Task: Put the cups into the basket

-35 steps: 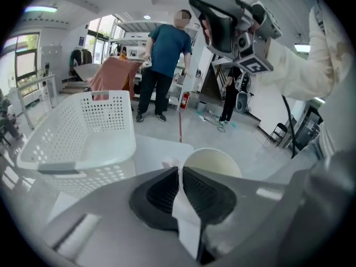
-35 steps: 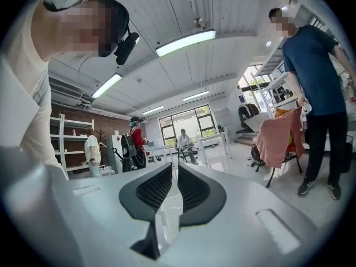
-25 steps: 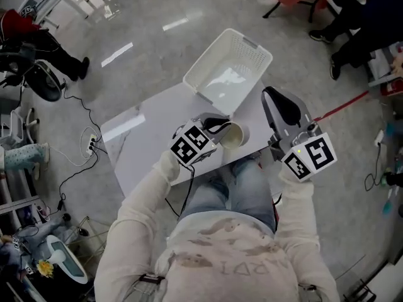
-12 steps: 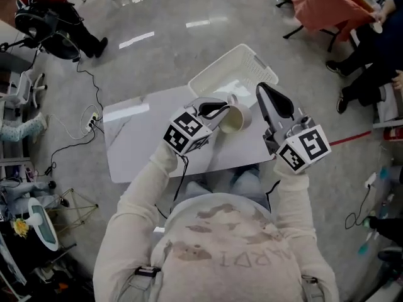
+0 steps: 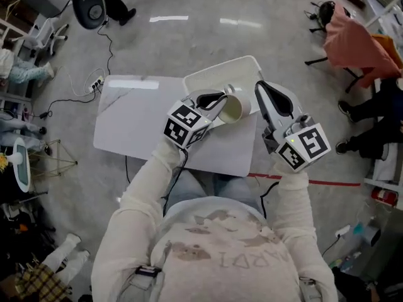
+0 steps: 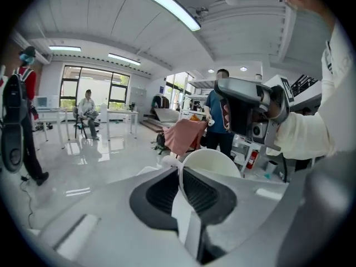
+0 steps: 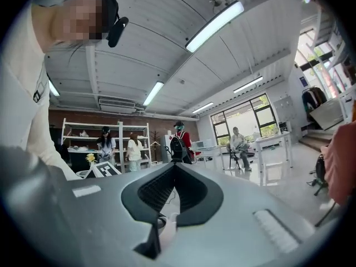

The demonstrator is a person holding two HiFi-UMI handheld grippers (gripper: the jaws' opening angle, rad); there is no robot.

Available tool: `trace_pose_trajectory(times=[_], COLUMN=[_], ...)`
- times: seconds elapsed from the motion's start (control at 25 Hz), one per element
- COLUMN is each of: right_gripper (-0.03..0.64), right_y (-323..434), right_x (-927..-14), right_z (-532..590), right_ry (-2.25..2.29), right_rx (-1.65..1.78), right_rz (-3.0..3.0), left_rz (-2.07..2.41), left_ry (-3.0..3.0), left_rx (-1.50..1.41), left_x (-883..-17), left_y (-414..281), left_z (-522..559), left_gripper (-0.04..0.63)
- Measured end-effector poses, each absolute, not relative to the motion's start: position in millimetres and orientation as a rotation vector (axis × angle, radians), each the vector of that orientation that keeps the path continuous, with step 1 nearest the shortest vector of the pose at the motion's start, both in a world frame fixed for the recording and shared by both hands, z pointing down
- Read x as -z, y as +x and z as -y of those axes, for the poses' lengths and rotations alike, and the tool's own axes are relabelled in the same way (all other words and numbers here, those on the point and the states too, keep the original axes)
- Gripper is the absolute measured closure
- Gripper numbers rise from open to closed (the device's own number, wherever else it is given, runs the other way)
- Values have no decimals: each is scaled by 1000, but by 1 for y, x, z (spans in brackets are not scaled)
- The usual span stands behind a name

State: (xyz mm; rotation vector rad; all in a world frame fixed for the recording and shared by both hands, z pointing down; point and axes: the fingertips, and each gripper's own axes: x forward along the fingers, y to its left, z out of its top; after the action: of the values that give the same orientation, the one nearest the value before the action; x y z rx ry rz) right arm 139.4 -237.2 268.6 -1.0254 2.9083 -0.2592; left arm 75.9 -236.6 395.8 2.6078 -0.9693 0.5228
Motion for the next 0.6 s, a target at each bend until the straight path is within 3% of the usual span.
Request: trace_pose_trajectory(times=[0.6], right_gripper=[589], right_y=[96], right_x=[-303], right_z=[256], right_ry=[-900], right_rx=[379], right_rz=[-2968], left_rz=[1182], left_ry=[2409], left_rx=[-508], left_x=[-450], left_y=[41], left_z=[265], left_gripper=[566])
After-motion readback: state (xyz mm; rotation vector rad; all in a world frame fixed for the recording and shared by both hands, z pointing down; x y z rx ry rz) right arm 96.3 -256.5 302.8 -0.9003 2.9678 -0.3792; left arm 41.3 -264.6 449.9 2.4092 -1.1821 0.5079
